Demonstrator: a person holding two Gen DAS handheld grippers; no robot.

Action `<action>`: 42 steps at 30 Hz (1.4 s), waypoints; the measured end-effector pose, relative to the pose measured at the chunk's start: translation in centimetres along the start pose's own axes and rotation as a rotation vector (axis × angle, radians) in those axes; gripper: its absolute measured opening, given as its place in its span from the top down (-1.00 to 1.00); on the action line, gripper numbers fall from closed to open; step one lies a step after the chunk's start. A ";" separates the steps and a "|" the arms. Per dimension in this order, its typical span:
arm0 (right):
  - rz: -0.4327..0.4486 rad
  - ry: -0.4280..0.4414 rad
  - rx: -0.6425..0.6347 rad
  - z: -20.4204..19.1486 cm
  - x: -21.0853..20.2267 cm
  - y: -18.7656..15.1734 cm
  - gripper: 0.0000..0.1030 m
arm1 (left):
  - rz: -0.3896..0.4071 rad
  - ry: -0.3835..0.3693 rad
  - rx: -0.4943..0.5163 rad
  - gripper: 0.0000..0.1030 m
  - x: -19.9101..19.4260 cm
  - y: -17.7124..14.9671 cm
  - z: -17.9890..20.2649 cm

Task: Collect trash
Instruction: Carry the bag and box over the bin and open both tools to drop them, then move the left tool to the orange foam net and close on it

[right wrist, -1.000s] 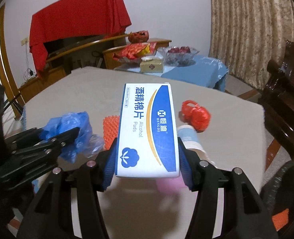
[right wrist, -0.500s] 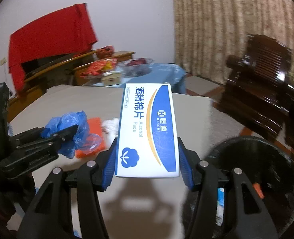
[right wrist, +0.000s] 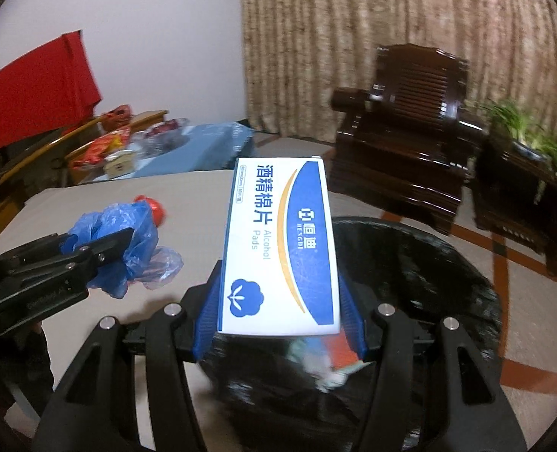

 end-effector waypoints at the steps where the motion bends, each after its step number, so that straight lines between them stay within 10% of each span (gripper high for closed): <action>1: -0.003 -0.016 0.006 0.9 0.0 -0.3 -0.04 | -0.007 -0.013 0.010 0.16 0.7 0.1 0.9; 15: -0.063 -0.166 0.083 9.6 1.6 -3.4 -0.06 | -0.084 -0.166 0.077 -0.01 8.9 1.3 9.0; 22: -0.070 -0.226 0.104 11.6 2.0 -4.6 -0.69 | -0.085 -0.200 0.056 -0.62 9.3 1.6 9.2; 42: -0.014 -0.016 0.012 -1.3 1.6 -1.6 -0.90 | 0.005 0.192 -0.035 -0.86 -2.5 -1.7 -6.1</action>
Point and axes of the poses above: each gripper's, at about its wrist camera, not at the fingertips, and x roughly the way its jaws point, z to its right, y to its top, the point moved 2 cm from there along x, roughly the way its jaws point, and after that the axes turned 4 degrees about -y, right-handed, at the moved point
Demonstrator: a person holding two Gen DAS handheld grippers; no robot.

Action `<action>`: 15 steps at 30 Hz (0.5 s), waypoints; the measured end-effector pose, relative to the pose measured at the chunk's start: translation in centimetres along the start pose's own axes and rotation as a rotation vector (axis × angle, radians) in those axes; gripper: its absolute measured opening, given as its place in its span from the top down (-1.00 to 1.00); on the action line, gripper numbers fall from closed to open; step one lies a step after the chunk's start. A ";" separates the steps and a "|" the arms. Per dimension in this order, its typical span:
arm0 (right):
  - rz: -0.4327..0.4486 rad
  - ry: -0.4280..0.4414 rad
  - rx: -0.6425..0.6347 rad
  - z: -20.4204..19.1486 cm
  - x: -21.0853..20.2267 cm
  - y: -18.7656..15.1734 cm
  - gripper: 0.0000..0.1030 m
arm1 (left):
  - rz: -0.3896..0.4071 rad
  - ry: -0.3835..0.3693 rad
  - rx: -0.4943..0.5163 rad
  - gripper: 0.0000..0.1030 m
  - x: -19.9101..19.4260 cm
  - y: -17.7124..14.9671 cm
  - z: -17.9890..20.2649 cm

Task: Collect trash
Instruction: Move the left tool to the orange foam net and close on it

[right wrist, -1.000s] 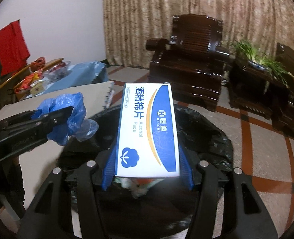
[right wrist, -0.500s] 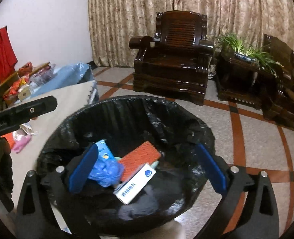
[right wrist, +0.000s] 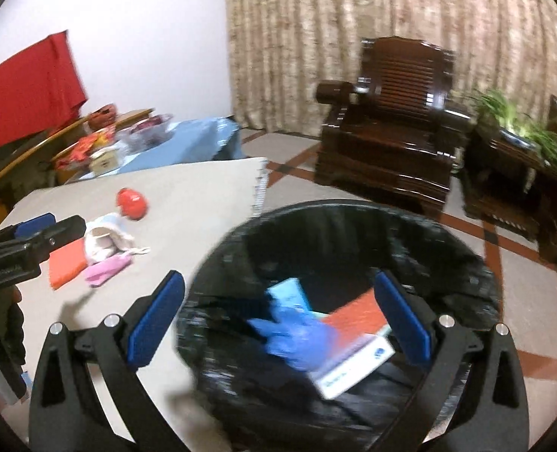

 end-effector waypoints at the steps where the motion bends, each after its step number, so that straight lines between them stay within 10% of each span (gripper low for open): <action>1: -0.002 0.019 -0.013 -1.2 0.3 0.2 -0.90 | 0.000 0.020 -0.006 -0.86 -0.3 -0.3 -1.0; 15: -0.006 0.170 -0.169 -12.6 2.6 0.6 -0.90 | -0.030 0.251 -0.154 -0.83 -3.2 -4.0 -13.2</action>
Point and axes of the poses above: each gripper's, at about its wrist camera, not at the fingertips, and x roughly the way its jaws point, z to its right, y to its top, the point moved 2 cm from there along x, roughly the way its jaws point, and after that the axes turned 4 degrees about -y, right-handed, at the moved point
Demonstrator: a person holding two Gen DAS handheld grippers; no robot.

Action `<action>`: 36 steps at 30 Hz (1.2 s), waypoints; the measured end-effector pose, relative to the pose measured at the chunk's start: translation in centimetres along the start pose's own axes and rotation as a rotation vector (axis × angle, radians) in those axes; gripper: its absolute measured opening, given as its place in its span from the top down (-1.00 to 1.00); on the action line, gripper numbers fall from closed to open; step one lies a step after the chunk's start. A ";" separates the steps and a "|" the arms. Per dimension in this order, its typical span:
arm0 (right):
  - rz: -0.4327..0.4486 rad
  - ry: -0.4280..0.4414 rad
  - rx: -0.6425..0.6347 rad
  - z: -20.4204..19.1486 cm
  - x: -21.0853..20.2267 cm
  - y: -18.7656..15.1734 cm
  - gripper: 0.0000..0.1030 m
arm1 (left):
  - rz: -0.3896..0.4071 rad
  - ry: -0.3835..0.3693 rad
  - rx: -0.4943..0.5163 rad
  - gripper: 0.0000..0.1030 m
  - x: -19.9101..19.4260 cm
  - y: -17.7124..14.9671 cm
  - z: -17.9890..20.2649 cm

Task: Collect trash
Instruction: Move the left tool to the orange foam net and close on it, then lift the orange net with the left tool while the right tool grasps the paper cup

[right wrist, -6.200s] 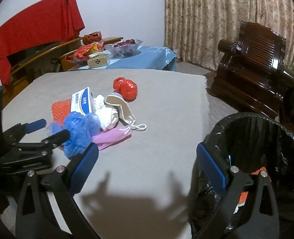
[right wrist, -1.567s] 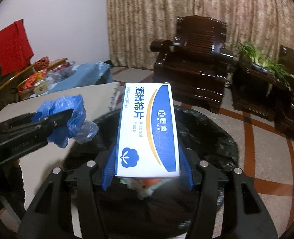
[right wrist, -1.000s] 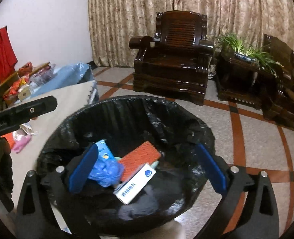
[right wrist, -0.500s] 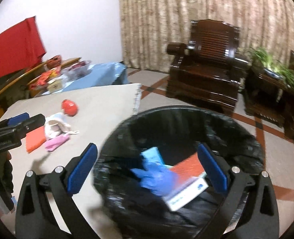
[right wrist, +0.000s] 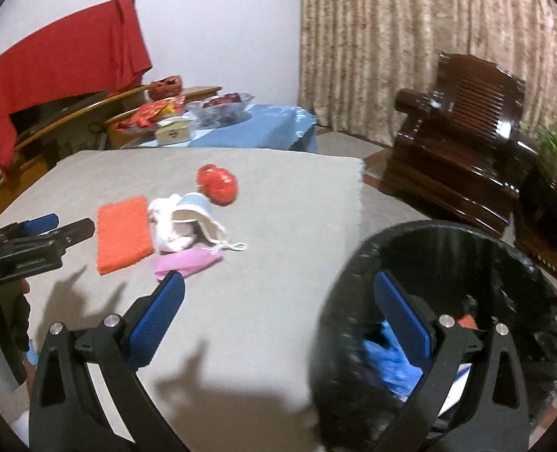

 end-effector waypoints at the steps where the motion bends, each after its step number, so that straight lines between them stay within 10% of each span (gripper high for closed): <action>1: 0.001 0.008 -0.008 -0.6 0.2 0.1 -0.90 | -0.007 0.019 -0.014 -0.81 0.3 -0.1 -1.0; 24: -0.060 0.057 -0.095 -5.9 7.3 0.7 -0.90 | -0.224 -0.038 -0.154 -0.50 8.9 -2.0 -6.3; 31: -0.063 0.056 -0.102 -6.2 8.2 1.4 -0.90 | -0.208 -0.069 -0.165 0.51 9.2 -1.6 -6.1; 36: -0.061 0.055 -0.093 -6.0 8.5 1.7 -0.90 | -0.169 -0.065 -0.182 0.71 8.5 -1.0 -6.5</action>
Point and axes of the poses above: each gripper's, at about its wrist camera, not at the fingertips, and x roughly the way its jaws point, z to its right, y to its top, the point moved 2 cm from there along x, roughly the way its jaws point, and after that the axes turned 4 degrees about -y, right-handed, at the moved point
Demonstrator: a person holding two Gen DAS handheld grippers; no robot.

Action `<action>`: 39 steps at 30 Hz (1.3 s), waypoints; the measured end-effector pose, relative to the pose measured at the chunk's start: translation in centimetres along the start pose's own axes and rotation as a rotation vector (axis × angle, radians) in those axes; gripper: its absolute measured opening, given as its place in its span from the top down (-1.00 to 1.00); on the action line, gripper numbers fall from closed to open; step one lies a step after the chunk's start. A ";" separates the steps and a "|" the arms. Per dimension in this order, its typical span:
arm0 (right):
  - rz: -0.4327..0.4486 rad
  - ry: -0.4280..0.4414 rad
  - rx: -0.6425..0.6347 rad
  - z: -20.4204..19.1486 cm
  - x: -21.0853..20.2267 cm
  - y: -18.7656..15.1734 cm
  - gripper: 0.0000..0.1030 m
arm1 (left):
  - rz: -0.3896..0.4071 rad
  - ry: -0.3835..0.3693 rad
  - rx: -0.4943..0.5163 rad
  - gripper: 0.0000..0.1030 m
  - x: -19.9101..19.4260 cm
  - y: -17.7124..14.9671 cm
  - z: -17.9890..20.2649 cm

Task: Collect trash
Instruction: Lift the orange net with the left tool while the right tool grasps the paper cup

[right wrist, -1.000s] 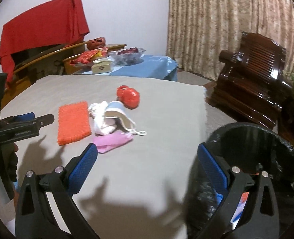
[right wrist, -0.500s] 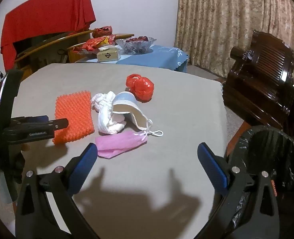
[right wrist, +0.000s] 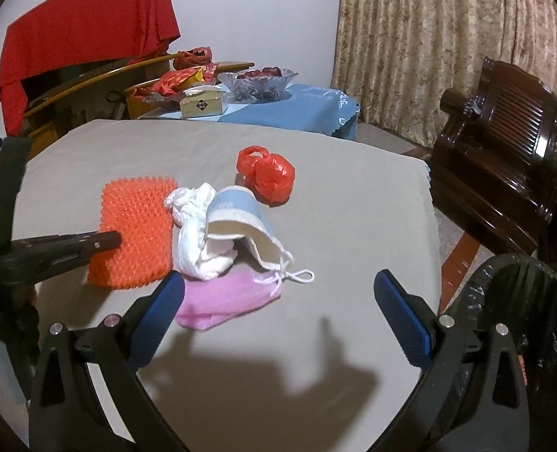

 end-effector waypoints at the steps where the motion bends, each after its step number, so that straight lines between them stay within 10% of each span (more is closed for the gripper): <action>1: 0.001 0.001 0.008 0.0 0.3 0.3 -0.90 | 0.010 0.001 0.001 0.72 -0.3 0.1 0.0; 21: -0.034 0.009 0.019 -1.6 7.4 4.4 -0.88 | 0.066 0.025 0.065 0.72 -1.4 2.6 -0.5; 33: -0.105 0.068 0.014 -2.5 8.7 3.8 -0.53 | 0.057 0.001 0.078 0.72 -1.1 2.5 0.2; 39: -0.139 0.129 0.011 -2.9 8.4 3.4 0.12 | 0.059 -0.002 0.086 0.72 -1.6 2.2 0.6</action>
Point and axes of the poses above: each gripper's, at about its wrist camera, not at the fingertips, and x roughly the way its jaws point, z to its right, y to its top, the point moved 2 cm from there along x, roughly the way its jaws point, and after that the axes turned 4 degrees about -y, right-handed, at the moved point
